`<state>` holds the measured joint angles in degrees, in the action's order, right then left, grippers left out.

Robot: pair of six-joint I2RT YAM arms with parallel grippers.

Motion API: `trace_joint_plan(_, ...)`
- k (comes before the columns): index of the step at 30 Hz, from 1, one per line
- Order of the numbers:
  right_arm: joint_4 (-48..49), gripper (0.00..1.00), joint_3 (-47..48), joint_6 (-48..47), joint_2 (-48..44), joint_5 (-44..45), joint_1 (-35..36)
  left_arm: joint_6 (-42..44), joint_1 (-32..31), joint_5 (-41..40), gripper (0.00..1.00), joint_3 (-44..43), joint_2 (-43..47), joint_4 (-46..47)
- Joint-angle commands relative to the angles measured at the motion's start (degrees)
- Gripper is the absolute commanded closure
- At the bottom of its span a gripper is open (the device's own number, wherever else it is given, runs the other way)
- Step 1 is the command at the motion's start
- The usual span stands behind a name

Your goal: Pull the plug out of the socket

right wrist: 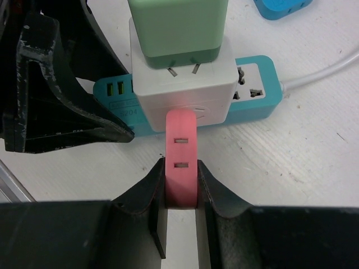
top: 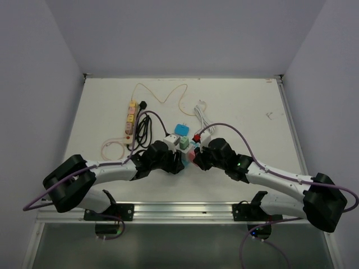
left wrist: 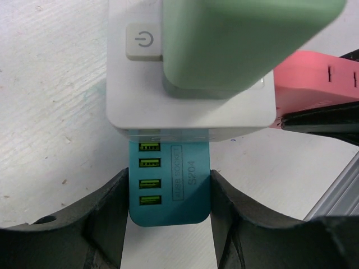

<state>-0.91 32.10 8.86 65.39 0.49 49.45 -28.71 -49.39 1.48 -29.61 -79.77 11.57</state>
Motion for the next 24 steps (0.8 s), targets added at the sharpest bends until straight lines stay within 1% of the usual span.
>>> trace_joint_plan(1, -4.4, 1.0, 0.7, 0.2, -4.5, -0.1, -0.2, -2.6, 3.1, -8.1, 1.0, -1.1, -3.8, -6.2)
trace_joint_plan(7, -8.1, 1.0, 1.2, 0.8, -6.9, 1.1, -0.2, -3.1, 3.1, -10.9, 1.0, -2.7, -5.7, -9.3)
trace_joint_plan(11, -11.3, 1.0, 2.3, 1.2, -7.2, 1.4, -0.2, -3.5, 3.1, -14.2, 1.0, -3.7, -6.5, -11.5)
trace_joint_plan(12, -12.2, 1.0, 2.7, 1.7, -7.2, 1.2, -0.2, -3.8, 3.0, -14.7, 1.0, -4.0, -6.5, -13.5)
trace_joint_plan(14, -14.3, 1.0, 3.6, 2.2, -7.4, 0.9, -0.2, -3.8, 3.1, -15.0, 1.0, -4.0, -6.4, -13.6)
trace_joint_plan(18, -15.9, 1.0, 4.0, 4.9, -9.3, 3.6, -0.3, -2.8, 3.1, -14.0, 1.0, -3.8, -5.8, -12.9)
trace_joint_plan(21, -15.9, 1.0, 3.6, 7.6, -10.3, 6.8, -2.6, -1.6, 3.1, -11.9, 1.0, -3.3, -4.4, -12.5)
trace_joint_plan(22, -15.9, 1.0, 3.4, 8.4, -10.0, 6.9, -6.0, -1.4, 3.1, -11.4, 1.0, -3.1, -4.1, -10.6)
trace_joint_plan(24, -15.5, 1.0, 2.6, 11.2, -9.5, 5.6, -10.3, -0.6, 3.0, -9.8, 1.0, -2.6, -3.1, -9.6)
